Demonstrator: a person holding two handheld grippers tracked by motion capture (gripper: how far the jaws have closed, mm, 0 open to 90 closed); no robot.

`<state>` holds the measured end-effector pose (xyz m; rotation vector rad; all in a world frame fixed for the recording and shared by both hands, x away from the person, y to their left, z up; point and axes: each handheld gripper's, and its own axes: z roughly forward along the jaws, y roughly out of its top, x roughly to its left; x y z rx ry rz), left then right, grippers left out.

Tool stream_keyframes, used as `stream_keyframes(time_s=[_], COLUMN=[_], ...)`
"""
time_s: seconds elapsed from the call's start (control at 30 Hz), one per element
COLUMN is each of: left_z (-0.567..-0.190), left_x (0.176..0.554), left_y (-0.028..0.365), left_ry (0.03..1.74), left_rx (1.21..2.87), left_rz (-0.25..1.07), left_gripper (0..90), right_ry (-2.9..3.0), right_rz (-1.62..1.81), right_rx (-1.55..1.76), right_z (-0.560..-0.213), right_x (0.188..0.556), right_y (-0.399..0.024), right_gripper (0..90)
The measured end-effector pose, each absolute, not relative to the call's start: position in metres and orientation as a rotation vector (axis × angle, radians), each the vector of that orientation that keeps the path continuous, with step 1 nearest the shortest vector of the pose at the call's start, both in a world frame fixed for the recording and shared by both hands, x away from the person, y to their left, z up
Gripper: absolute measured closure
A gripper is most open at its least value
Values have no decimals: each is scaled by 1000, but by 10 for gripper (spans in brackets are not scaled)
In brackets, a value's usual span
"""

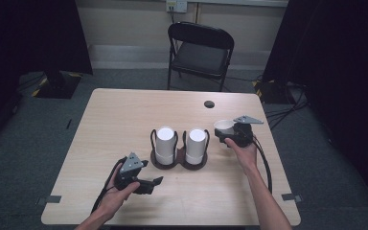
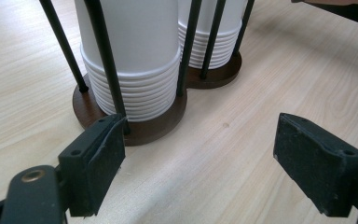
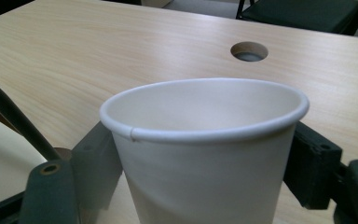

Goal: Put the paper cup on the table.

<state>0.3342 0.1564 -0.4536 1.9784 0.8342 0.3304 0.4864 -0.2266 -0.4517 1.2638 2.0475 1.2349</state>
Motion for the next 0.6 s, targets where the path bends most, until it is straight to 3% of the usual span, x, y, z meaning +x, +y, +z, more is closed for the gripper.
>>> stream_keyframes(time_s=[0.6], left_z=[-455], left_x=[334], left_y=[157], left_ry=[836], left_rx=[1979], left_rz=[328], left_gripper=[164], right_ry=[2064], right_rz=[1219], right_rx=[1266], right_z=[-458], right_x=[489], right_y=[-231], right_gripper=[223])
